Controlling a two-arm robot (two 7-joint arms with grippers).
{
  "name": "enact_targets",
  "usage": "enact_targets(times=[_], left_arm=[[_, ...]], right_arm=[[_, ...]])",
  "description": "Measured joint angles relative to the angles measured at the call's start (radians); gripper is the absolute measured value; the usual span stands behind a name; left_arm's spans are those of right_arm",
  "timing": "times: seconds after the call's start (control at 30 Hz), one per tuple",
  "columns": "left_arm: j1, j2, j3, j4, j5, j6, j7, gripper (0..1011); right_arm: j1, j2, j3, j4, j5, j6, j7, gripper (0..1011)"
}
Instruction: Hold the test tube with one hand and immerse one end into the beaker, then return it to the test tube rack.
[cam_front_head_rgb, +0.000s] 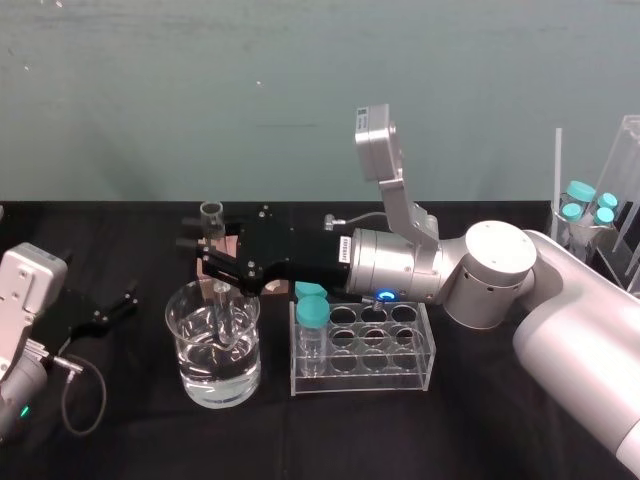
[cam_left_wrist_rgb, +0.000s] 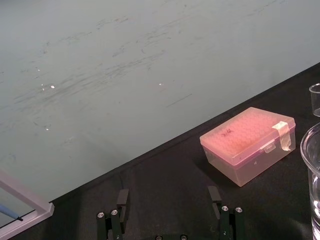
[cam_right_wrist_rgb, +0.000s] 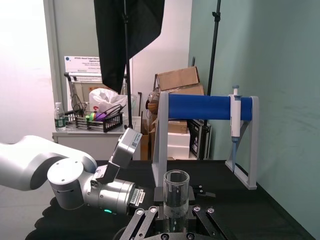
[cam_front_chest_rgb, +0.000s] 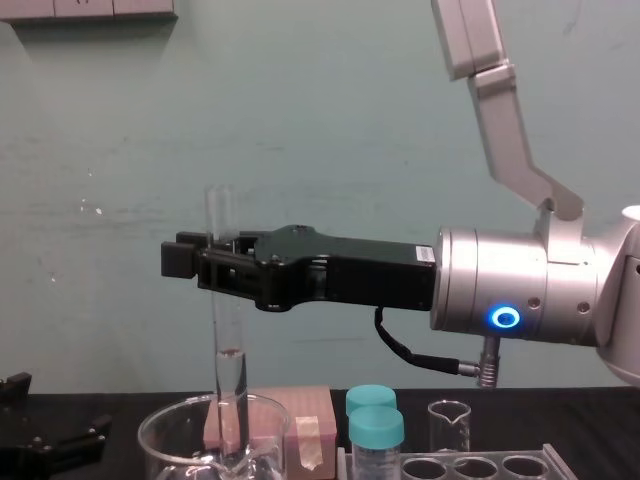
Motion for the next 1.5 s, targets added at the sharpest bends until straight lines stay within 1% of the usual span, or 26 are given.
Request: enact_targets(times=[0.47,0.87,1.5], left_arm=[[0.0,0.0,0.0,0.0,0.0,0.0,0.0,1000],[0.0,0.0,0.0,0.0,0.0,0.0,0.0,1000],[0.0,0.0,0.0,0.0,0.0,0.0,0.0,1000]], right_arm=[[0.012,-0.023,0.008,0.052,-0.004,-0.026,0.02,241],[0.028,-0.048,0.011,0.103,-0.007,-0.04,0.044,241],[0.048,-0.077,0.013,0.169,-0.019,-0.056,0.069,241]])
